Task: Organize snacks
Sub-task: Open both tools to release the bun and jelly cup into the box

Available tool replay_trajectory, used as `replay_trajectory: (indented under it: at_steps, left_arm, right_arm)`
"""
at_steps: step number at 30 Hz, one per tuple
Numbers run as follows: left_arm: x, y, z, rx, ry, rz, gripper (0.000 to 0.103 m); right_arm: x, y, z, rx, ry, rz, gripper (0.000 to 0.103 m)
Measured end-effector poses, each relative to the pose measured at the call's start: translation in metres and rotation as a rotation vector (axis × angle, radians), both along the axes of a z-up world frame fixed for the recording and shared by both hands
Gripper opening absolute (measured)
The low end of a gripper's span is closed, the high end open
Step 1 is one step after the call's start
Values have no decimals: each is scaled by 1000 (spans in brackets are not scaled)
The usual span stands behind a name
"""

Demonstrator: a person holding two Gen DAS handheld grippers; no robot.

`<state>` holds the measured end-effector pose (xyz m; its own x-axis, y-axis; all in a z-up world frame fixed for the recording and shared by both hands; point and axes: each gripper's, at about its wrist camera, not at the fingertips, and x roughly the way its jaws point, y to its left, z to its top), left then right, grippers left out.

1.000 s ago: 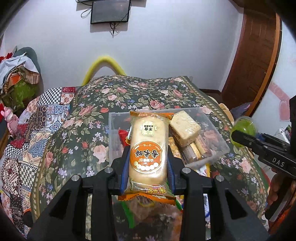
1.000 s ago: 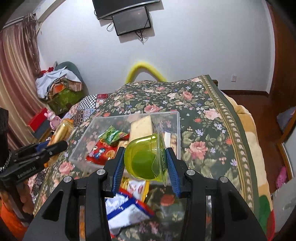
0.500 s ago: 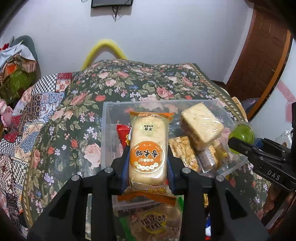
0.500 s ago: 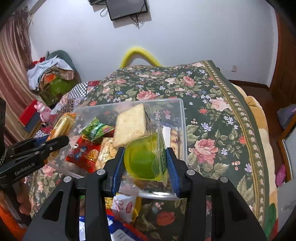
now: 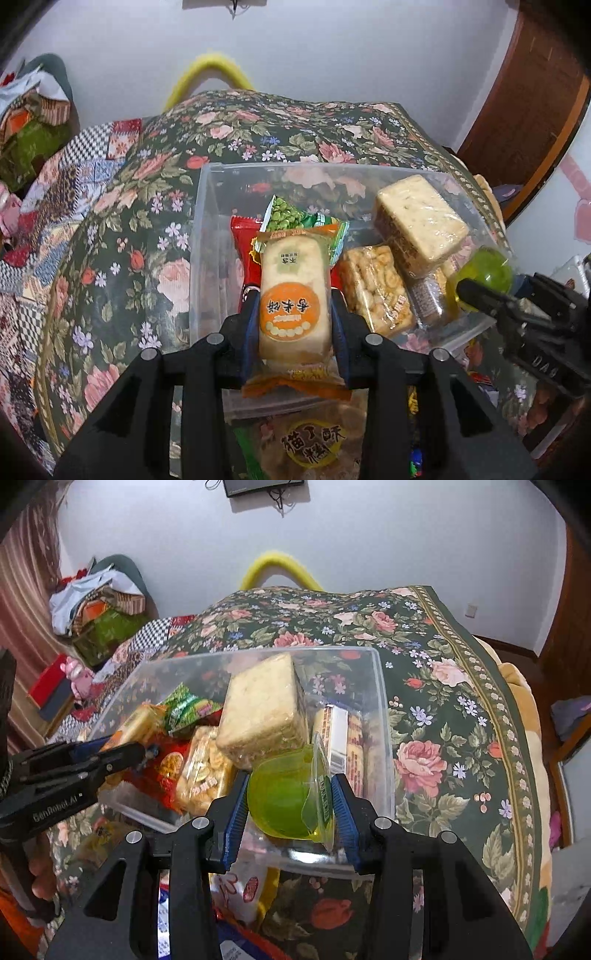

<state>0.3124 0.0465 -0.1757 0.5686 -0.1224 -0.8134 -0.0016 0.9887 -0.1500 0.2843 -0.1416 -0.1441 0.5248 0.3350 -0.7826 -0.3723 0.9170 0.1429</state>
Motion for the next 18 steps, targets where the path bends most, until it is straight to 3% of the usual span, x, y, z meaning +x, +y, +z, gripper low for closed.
replay_trajectory:
  at_steps: [8,14,18]
  left_arm:
    - [-23,7,30,-17,-65,14,59]
    - [-51,9,52,-26,-116,17,72]
    - [-75,10,56,-17,-124,1,74]
  right_arm:
    - [-12,-6,16,32,-19,-6,45]
    - [-37,-1,29,47,-52,12,64]
    - [-57,14,25,34,-57,39,84]
